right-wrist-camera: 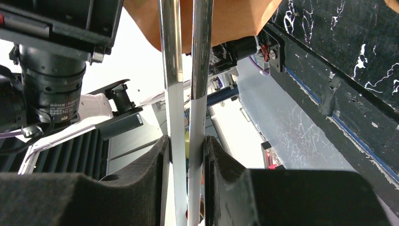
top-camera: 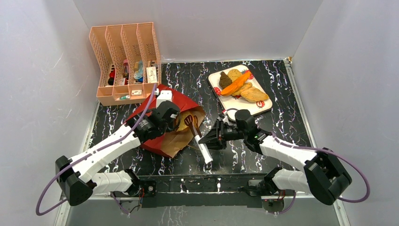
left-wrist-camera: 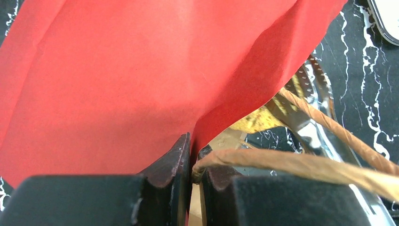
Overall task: Take the fake bread out of the paper bag
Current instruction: Take out the fake bread from the paper bag.
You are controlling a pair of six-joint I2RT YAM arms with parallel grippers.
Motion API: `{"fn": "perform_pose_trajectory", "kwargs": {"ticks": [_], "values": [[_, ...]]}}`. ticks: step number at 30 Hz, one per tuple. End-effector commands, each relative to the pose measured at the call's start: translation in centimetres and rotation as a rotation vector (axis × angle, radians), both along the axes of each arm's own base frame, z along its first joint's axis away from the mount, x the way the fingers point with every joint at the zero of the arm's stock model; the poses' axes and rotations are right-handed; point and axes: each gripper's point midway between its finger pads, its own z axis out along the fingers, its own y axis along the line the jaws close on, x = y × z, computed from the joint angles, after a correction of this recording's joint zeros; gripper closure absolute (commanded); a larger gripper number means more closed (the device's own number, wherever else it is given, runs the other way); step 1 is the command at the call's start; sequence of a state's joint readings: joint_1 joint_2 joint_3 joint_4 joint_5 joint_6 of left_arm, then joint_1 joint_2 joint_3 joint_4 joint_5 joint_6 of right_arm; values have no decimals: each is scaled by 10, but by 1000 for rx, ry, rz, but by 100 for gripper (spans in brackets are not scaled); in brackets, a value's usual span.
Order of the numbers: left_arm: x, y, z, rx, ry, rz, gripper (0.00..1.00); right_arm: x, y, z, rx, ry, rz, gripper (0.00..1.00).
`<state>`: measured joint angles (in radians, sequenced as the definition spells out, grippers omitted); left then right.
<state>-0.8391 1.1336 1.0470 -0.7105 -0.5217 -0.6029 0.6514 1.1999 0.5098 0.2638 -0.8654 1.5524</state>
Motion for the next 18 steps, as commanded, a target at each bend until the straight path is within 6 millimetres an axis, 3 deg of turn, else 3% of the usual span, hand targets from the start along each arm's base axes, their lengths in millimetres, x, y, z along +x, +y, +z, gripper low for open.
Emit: {"fn": "perform_pose_trajectory", "kwargs": {"ticks": [1, 8, 18], "values": [[13, 12, 16, 54, -32, 75, 90, 4, -9, 38, 66, -106, -34, 100], [25, 19, 17, 86, -13, 131, 90, 1, -33, 48, 60, -124, -102, 100], [24, 26, 3, 95, 56, 162, 89, -1, -53, 67, 59, -158, -187, 100]]}}
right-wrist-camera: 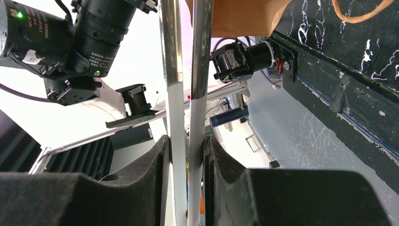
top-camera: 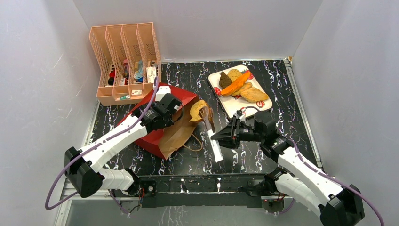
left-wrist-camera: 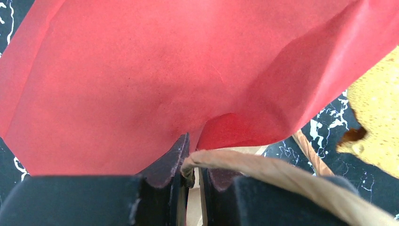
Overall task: Take the fake bread out of the paper bag
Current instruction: Take out the fake bread from the paper bag, then place the fake bread in the container.
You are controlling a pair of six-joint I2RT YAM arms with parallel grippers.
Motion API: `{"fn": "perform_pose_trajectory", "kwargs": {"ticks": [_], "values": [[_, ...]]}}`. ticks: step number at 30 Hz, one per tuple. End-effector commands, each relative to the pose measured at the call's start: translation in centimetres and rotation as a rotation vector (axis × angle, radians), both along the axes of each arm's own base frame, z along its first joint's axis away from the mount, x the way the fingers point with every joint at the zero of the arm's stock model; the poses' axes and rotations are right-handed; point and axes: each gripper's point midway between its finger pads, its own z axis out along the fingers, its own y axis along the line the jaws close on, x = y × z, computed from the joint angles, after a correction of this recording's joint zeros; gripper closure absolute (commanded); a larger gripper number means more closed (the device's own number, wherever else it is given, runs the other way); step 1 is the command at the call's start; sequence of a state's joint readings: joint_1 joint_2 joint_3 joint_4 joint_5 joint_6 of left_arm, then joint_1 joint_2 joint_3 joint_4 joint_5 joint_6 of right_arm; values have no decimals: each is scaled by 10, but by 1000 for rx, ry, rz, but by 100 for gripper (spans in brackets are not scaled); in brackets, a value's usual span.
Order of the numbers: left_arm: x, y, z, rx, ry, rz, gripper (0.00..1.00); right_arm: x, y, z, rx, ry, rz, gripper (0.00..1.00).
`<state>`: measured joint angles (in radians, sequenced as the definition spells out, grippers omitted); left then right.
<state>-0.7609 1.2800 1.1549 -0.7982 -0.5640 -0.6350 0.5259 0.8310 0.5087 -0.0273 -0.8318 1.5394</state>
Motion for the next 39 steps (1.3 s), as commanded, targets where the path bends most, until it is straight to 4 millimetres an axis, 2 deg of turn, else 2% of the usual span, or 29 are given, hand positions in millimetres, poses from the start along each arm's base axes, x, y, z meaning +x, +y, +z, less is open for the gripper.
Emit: {"fn": "perform_pose_trajectory", "kwargs": {"ticks": [1, 13, 23, 35, 39], "values": [[2, 11, 9, 1, -7, 40, 89, 4, -8, 21, 21, -79, -43, 100], [-3, 21, 6, -11, 11, 45, 88, 20, -25, 31, -1, -113, -131, 100], [-13, 27, 8, -39, 7, 54, 88, 60, -47, 33, -65, -173, -219, 100], [-17, 27, 15, -55, 5, 44, 88, 112, -81, 15, -102, -196, -351, 100], [-18, 27, 16, -52, 8, 38, 88, 124, -85, 1, -117, -180, -371, 100]]}}
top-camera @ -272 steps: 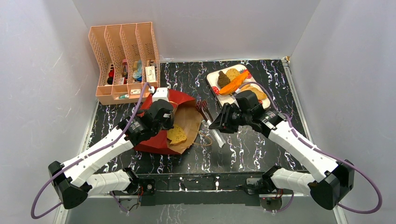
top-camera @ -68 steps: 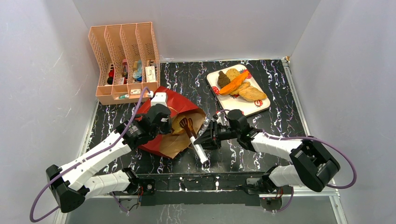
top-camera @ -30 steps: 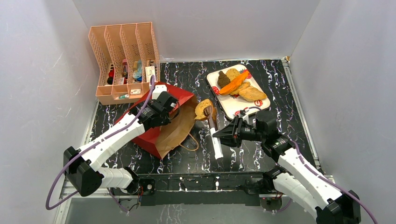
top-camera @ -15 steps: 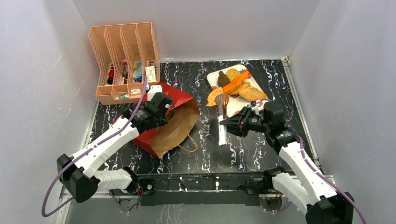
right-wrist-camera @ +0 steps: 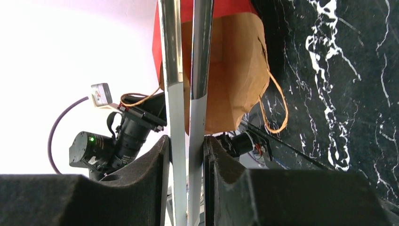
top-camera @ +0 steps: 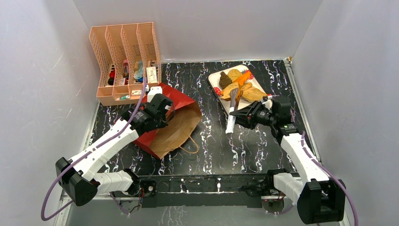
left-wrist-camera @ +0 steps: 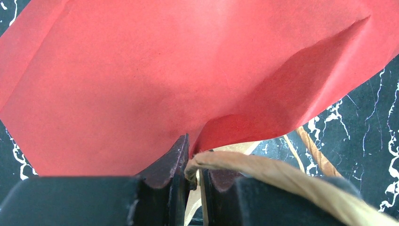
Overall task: Take the fake bread out of the paper bag
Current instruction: Place the fake bread in the container.
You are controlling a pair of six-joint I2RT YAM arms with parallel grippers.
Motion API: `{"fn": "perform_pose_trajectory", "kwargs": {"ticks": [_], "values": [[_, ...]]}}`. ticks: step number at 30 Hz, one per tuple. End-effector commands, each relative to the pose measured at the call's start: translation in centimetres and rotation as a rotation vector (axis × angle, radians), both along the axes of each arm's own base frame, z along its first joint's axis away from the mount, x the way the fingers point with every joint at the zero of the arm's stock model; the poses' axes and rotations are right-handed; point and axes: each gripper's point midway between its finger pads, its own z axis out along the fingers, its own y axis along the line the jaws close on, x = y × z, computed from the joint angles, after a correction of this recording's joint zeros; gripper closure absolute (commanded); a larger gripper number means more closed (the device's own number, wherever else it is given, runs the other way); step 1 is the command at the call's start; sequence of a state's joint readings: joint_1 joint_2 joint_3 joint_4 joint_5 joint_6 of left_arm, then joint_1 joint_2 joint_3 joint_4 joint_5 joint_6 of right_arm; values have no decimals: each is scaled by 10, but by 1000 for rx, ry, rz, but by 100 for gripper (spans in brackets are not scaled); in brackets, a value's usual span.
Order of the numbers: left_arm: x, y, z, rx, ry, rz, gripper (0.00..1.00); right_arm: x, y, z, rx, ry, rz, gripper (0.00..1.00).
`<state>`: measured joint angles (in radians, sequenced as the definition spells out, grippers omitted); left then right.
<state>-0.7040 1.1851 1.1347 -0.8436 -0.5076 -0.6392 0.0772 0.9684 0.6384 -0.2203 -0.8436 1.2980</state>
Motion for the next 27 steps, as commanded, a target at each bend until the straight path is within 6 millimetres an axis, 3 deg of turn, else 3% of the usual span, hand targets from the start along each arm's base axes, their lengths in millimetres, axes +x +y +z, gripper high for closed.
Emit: {"fn": "perform_pose_trajectory", "kwargs": {"ticks": [1, 13, 17, 27], "values": [[-6, 8, 6, 6, -3, 6, 88, 17, -3, 14, -6, -153, 7, 100], [-7, 9, 8, -4, -7, 1, 89, 32, -19, -33, -55, -99, -46, 100], [-8, 9, 8, -1, -6, -2, 88, 38, -32, -43, -71, -86, -81, 100], [-9, 10, 7, 1, -5, -5, 88, 32, -42, -74, -65, -9, -106, 100]]}}
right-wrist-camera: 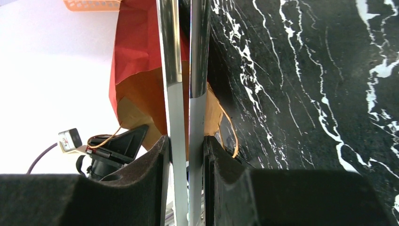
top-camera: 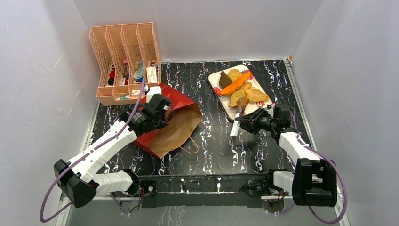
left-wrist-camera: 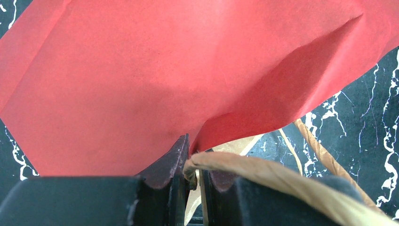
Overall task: Take the fake bread out of the paper bag
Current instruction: Place the fake bread in the container.
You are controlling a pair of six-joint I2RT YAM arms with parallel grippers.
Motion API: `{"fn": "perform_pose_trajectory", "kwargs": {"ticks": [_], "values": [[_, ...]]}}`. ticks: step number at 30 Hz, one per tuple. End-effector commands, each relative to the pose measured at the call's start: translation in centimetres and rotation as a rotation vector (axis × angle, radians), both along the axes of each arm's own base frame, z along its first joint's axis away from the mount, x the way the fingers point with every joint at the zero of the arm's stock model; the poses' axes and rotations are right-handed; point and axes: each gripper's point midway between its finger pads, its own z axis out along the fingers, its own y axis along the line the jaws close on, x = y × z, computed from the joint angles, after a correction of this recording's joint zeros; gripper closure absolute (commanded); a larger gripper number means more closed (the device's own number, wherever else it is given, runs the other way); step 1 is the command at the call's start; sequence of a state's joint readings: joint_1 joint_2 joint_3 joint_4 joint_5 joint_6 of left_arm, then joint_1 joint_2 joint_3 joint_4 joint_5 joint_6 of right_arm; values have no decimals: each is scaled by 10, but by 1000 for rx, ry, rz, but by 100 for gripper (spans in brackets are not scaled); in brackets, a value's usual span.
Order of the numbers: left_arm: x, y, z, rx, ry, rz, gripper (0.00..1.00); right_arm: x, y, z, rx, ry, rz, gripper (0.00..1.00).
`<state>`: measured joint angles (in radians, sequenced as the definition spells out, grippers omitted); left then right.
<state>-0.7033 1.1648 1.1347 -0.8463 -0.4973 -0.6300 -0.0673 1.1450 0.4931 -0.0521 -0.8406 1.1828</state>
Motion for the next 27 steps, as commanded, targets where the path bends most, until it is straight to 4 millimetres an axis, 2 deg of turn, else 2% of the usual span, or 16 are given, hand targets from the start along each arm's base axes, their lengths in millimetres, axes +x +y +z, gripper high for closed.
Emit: {"fn": "perform_pose_trajectory", "kwargs": {"ticks": [1, 8, 11, 17, 27], "values": [[-6, 9, 3, 12, 1, 6, 88, 4, -4, 3, 0, -67, -1, 100], [-7, 8, 1, 2, 5, 9, 88, -7, -8, -16, 33, 2, -28, 75], [-8, 9, 1, -2, 4, 13, 89, -10, -8, -18, 32, 16, -29, 69], [-10, 10, 1, -6, 2, 19, 88, -15, -7, -22, 34, 35, -26, 64], [-9, 11, 4, 0, -1, 17, 88, -18, -7, -17, 13, 30, -9, 63]]}}
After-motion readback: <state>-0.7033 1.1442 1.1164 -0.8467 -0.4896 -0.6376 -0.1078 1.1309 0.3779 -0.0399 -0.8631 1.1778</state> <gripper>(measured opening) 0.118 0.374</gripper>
